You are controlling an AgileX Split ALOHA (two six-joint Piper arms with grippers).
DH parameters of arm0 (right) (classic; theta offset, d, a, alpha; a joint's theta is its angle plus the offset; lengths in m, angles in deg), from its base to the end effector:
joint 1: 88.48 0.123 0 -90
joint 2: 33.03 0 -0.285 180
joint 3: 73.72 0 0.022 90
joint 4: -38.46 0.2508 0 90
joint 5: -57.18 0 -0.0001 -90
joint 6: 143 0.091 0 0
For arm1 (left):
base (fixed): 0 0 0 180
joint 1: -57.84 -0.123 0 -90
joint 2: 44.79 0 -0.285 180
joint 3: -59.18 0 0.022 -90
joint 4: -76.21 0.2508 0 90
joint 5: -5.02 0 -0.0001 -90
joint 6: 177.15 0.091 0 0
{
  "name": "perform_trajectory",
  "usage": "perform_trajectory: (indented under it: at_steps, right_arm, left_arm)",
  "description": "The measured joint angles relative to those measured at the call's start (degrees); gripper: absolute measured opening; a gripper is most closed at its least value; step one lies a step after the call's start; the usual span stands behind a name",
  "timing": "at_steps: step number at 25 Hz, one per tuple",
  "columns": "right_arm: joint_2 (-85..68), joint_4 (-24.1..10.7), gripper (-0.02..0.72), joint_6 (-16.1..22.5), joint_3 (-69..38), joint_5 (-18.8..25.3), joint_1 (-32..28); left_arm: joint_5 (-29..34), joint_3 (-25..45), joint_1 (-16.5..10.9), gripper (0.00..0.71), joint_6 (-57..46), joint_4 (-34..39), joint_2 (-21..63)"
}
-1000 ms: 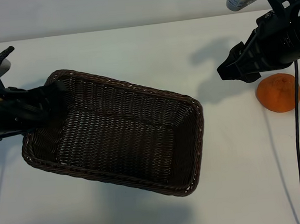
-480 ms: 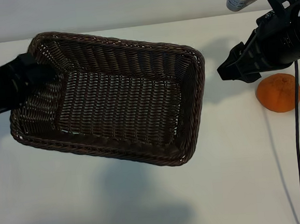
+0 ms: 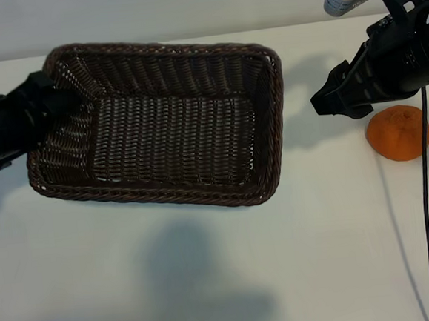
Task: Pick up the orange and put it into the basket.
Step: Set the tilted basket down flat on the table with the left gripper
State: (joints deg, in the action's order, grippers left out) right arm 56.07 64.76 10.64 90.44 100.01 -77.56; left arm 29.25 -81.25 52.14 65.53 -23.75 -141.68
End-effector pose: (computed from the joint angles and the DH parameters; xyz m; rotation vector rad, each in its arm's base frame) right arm 0.2831 0.0826 0.2937 -0.5000 2.4599 0.4175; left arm 0.2870 -0.0084 0.1836 -0.6708 2.2514 -0.7655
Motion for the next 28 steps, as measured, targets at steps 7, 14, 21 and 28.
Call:
perform_trajectory:
  at_steps: [7,14,21,28]
  right_arm:
    - [0.0,0.0,0.597,0.0,0.0,0.0,0.0]
    - [0.0,0.0,0.597,0.0,0.0,0.0,0.0]
    - [0.0,0.0,0.597,0.0,0.0,0.0,0.0]
    - [0.0,0.0,0.597,0.0,0.0,0.0,0.0]
  left_arm:
    - [1.1,-4.3,0.1,0.417,0.1,-0.3,-6.0]
    - [-4.0,-10.7,7.2,0.417,-1.7,-0.5,-6.9]
    - [-4.7,-14.6,9.2,0.417,-6.1,-0.7,-13.1]
    - [-5.6,-16.3,11.9,0.417,-6.6,-0.6,-17.1]
